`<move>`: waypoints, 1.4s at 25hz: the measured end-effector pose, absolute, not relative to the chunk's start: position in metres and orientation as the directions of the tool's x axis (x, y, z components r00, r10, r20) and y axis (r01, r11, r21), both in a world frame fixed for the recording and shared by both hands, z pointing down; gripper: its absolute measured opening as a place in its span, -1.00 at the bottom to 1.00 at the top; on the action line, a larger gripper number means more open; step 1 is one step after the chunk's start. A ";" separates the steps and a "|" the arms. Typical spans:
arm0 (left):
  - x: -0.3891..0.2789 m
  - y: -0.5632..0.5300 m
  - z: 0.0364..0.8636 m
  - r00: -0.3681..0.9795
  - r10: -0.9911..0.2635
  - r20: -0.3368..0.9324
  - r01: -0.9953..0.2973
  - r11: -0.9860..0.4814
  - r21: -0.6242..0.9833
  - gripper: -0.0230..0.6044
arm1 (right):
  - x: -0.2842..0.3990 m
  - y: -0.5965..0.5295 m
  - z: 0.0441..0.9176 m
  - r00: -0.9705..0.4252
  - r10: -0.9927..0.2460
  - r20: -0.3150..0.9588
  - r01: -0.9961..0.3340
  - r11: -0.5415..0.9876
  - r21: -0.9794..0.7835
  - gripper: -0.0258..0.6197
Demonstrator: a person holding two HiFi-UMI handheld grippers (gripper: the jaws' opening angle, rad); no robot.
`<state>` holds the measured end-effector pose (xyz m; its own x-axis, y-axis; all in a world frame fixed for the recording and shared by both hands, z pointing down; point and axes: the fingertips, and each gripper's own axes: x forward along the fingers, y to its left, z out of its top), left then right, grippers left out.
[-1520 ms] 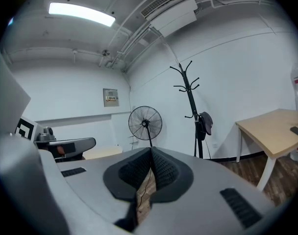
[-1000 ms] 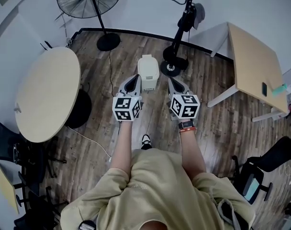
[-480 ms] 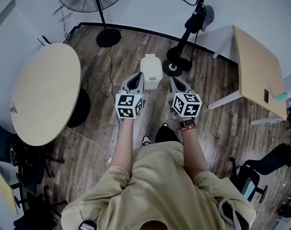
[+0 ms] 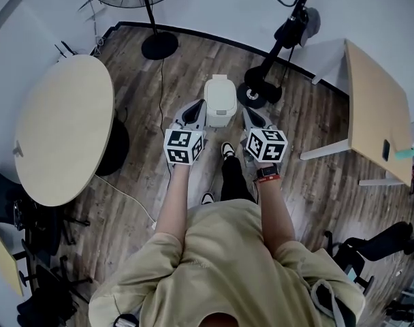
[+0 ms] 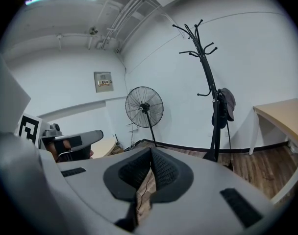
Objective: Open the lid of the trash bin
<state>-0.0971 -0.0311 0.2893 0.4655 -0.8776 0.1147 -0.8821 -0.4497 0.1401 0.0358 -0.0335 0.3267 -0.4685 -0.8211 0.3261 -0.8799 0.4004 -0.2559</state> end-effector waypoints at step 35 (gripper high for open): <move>-0.055 -0.196 0.523 0.529 -0.714 0.459 -0.849 -0.429 0.310 -0.85 | 0.027 -0.177 0.575 -0.590 -0.495 0.638 -0.800 0.468 -0.376 -0.87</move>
